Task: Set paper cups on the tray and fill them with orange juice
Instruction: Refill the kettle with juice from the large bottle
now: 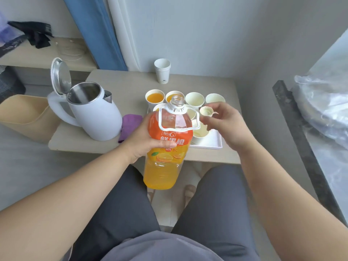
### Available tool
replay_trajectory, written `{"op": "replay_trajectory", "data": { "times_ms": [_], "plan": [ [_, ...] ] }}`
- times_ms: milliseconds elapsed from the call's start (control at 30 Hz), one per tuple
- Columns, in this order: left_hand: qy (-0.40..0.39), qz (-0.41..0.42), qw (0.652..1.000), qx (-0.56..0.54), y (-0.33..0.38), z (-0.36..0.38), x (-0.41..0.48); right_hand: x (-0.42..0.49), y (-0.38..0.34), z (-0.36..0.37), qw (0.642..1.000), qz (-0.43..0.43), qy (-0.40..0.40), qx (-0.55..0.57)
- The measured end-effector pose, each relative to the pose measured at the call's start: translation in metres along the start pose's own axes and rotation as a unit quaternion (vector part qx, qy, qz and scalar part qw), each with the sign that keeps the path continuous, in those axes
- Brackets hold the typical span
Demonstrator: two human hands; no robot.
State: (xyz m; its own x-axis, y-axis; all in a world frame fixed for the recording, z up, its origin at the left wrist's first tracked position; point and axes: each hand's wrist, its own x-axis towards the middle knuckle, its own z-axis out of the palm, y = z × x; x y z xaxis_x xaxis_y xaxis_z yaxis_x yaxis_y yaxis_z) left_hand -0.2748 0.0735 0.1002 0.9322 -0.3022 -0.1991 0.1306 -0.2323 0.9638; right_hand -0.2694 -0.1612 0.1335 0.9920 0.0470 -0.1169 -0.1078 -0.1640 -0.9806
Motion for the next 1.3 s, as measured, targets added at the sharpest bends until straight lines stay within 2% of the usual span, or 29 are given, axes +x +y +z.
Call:
{"op": "replay_trajectory", "data": {
  "times_ms": [67,167,300,400,633,767,1000,1300],
  "plan": [
    [-0.015,0.013,1.0,0.012,0.007,0.004,0.001,0.007,-0.034,-0.009,0.997,-0.028,-0.056,-0.053],
    [-0.042,0.017,0.999,0.025,0.015,0.004,0.004,0.015,-0.078,-0.013,0.968,-0.046,-0.126,-0.211],
    [-0.065,0.027,0.996,0.046,0.033,0.0,0.004,0.02,-0.118,-0.009,0.891,-0.088,-0.153,-0.417],
    [-0.072,0.027,0.995,0.065,0.042,-0.004,0.001,0.017,-0.136,-0.002,0.838,-0.122,-0.168,-0.504],
    [-0.065,0.011,0.994,0.088,0.052,-0.014,-0.004,0.009,-0.145,0.01,0.817,-0.12,-0.203,-0.527],
    [-0.066,0.004,0.994,0.086,0.05,-0.017,-0.007,0.004,-0.151,0.013,0.792,-0.125,-0.232,-0.551],
    [-0.062,0.017,0.994,0.083,0.051,-0.016,-0.01,0.001,-0.162,0.013,0.816,-0.119,-0.203,-0.528],
    [-0.095,0.037,0.993,0.065,0.059,-0.029,-0.007,0.0,-0.177,0.02,0.818,-0.159,-0.2,-0.516]
  ]
}}
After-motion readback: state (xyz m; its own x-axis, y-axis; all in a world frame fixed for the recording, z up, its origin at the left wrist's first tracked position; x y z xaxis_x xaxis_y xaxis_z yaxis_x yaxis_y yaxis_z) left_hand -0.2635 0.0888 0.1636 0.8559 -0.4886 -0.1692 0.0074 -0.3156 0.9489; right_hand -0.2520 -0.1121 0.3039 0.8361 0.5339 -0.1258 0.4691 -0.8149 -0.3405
